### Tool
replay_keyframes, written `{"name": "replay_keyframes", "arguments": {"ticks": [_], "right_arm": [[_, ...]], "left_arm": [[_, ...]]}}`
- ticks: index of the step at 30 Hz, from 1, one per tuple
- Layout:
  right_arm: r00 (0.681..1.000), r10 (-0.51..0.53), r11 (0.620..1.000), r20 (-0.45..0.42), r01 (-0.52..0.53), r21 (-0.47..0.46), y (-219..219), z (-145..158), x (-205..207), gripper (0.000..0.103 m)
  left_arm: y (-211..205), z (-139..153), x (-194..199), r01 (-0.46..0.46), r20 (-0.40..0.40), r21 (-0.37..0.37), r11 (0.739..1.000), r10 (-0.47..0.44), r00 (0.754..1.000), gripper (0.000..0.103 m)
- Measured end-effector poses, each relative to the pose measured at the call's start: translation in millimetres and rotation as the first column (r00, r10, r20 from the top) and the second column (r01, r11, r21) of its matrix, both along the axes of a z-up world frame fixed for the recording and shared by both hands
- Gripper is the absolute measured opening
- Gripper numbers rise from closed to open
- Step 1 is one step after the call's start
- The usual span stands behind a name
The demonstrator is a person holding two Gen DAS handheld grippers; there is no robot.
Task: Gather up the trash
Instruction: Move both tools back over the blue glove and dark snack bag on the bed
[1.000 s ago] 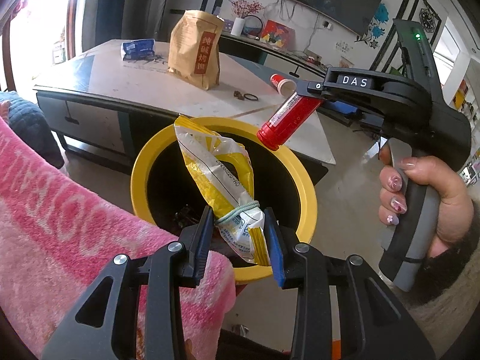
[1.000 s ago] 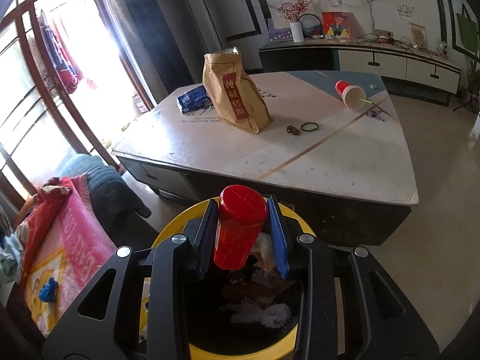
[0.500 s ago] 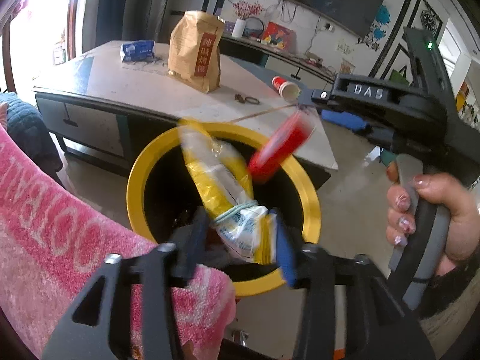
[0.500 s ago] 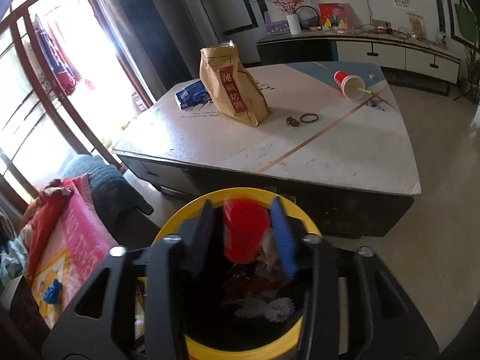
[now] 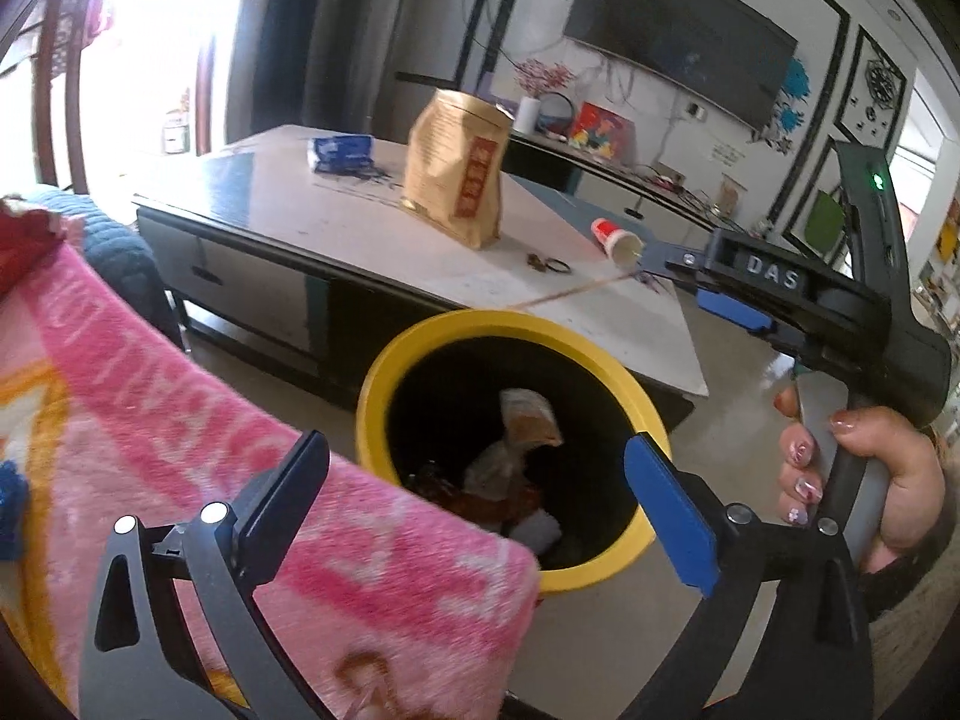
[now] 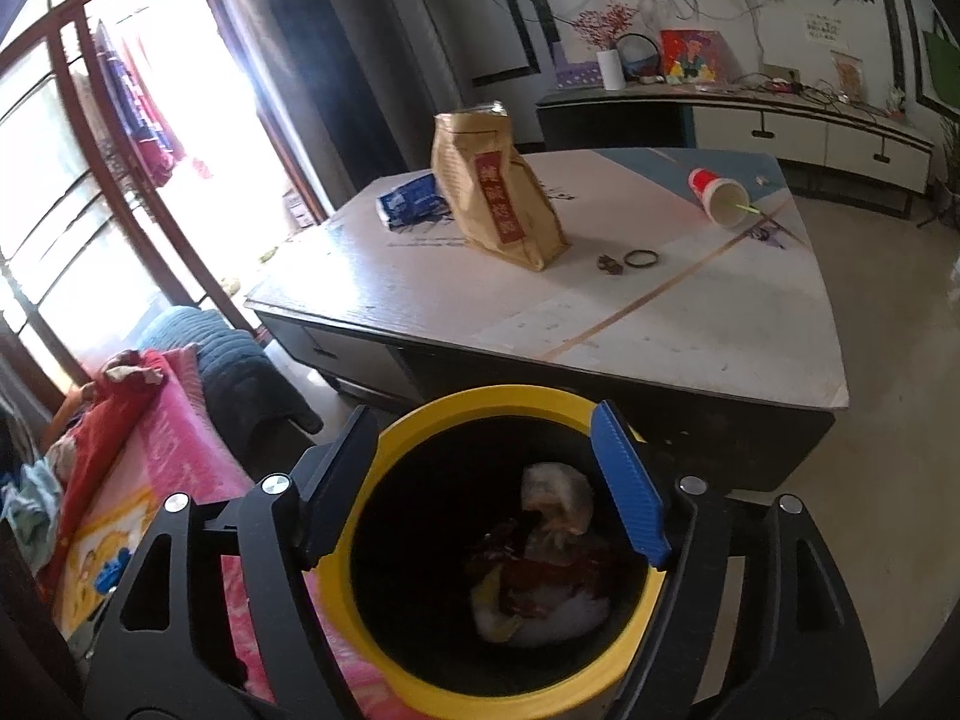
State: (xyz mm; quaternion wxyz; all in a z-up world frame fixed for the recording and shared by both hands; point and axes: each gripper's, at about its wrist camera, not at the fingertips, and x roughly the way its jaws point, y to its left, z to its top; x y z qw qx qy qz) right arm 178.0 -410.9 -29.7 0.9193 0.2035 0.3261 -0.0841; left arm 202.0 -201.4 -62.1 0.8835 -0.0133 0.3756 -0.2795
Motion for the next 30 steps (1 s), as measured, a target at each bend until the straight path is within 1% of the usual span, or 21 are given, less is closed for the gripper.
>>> {"name": "replay_keyframes", "arguments": {"ticks": [8,11,14,19,22,25,30], "right_arm": [[0.99,0.133,0.991,0.041,-0.133,0.002,38.6,11.3,0.8,0.068],[0.983,0.175,0.984,0.055,-0.175,-0.002,52.5,15.0,-0.4,0.072],[0.974,0.214,0.977,0.067,-0.214,-0.008,65.2,18.6,-2.2,0.072],[0.958,0.276,0.961,0.074,-0.276,-0.019,87.3,20.9,-2.9,0.072],[0.948,0.31,0.951,0.071,-0.309,-0.019,100.2,21.0,-3.5,0.072],[0.932,0.356,0.935,0.065,-0.354,-0.029,119.4,20.3,-3.3,0.072],[0.894,0.446,0.895,0.047,-0.444,-0.041,155.6,17.8,-3.2,0.072]], "left_arm": [[41.0,8.1,-9.4,-0.103,0.015,-0.016,0.995,0.104,0.994,0.096],[57.4,11.5,-13.7,-0.149,0.025,-0.025,0.989,0.149,0.988,0.096],[71.8,15.0,-18.5,-0.183,0.043,-0.024,0.983,0.184,0.982,0.096],[98.6,23.4,-24.5,-0.254,0.084,-0.016,0.967,0.254,0.964,0.096],[116.9,26.7,-26.6,-0.287,0.091,-0.022,0.958,0.288,0.953,0.096],[135.3,28.8,-31.3,-0.326,0.098,-0.026,0.945,0.327,0.94,0.096],[166.4,29.3,-39.8,-0.39,0.101,-0.031,0.92,0.391,0.915,0.096]]}}
